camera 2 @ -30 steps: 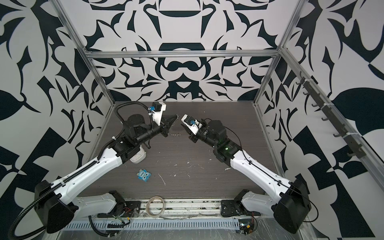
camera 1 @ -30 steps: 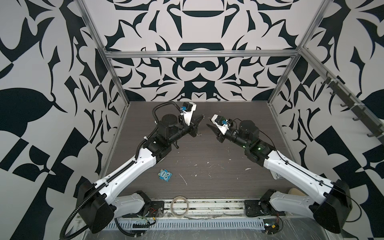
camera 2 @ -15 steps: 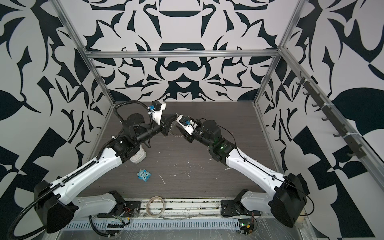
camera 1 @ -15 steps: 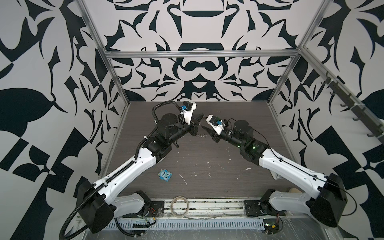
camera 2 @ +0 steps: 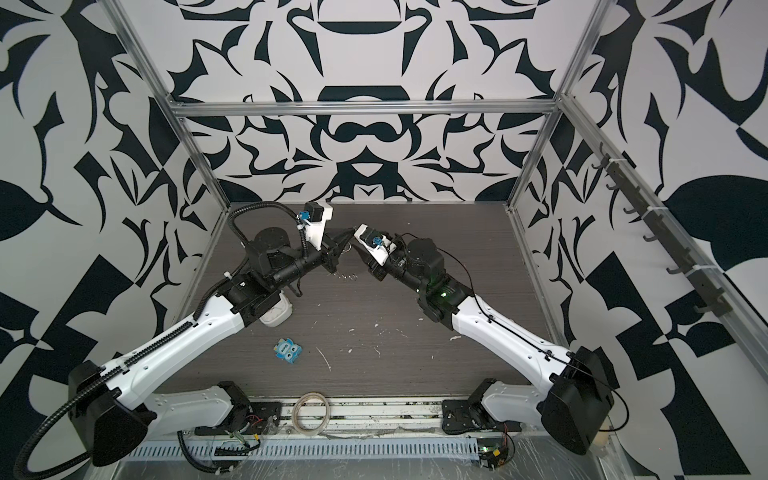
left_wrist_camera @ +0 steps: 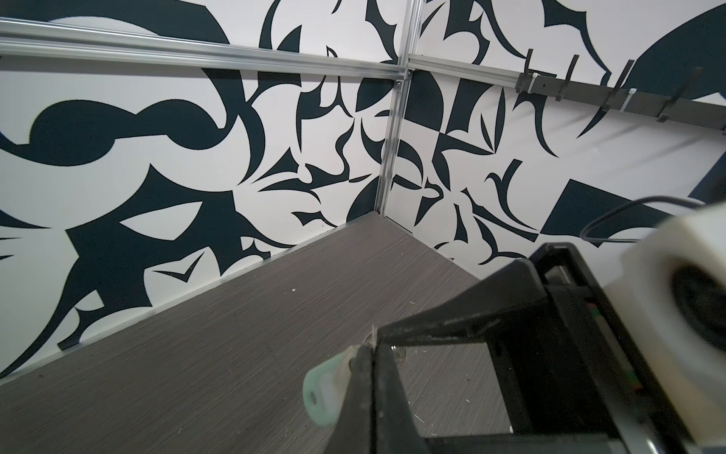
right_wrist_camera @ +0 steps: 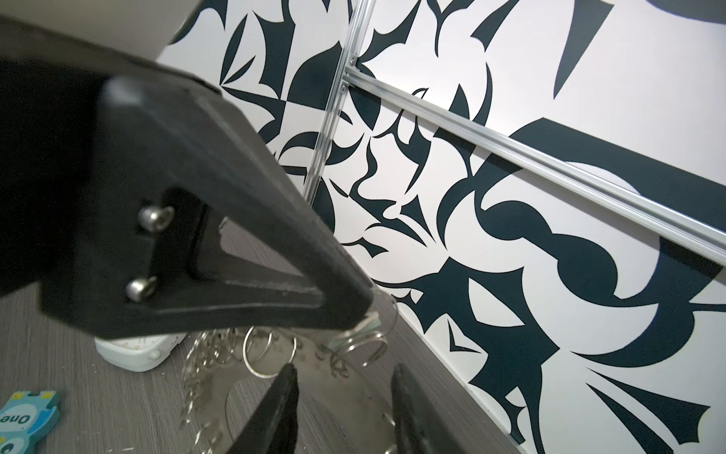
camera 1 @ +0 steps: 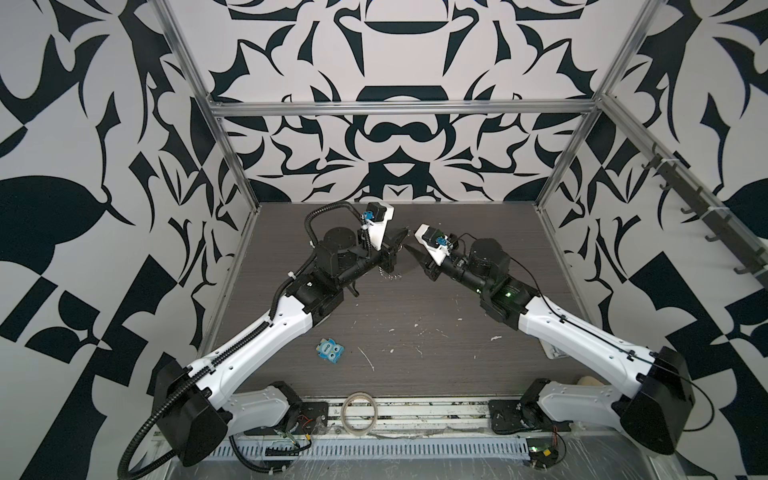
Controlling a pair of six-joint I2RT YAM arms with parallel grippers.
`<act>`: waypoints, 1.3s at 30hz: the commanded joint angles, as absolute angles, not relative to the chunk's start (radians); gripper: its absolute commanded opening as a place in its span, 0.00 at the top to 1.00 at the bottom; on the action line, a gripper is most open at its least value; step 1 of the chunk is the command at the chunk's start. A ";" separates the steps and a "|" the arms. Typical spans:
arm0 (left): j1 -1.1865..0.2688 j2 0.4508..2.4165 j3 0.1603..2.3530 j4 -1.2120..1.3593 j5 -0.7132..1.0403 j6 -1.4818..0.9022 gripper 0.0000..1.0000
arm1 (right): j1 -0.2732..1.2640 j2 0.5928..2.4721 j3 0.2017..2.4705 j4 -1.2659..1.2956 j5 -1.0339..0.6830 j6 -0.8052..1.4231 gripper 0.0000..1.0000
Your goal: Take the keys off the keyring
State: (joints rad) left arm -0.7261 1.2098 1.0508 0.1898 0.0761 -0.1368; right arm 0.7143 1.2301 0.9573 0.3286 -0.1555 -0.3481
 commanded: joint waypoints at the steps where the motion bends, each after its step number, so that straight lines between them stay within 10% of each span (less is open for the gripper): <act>1: -0.732 1.209 1.088 0.214 0.070 -0.135 1.00 | 0.719 1.233 1.014 0.395 -0.156 -0.336 0.58; 39: -0.739 1.211 1.089 0.213 0.065 -0.125 1.00 | 0.719 1.206 1.018 0.325 -0.041 -0.410 0.71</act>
State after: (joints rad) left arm -0.7353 1.2121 1.0508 0.1894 0.0673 -0.1295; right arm 0.7174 1.2335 0.9848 0.2947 -0.0761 -0.4065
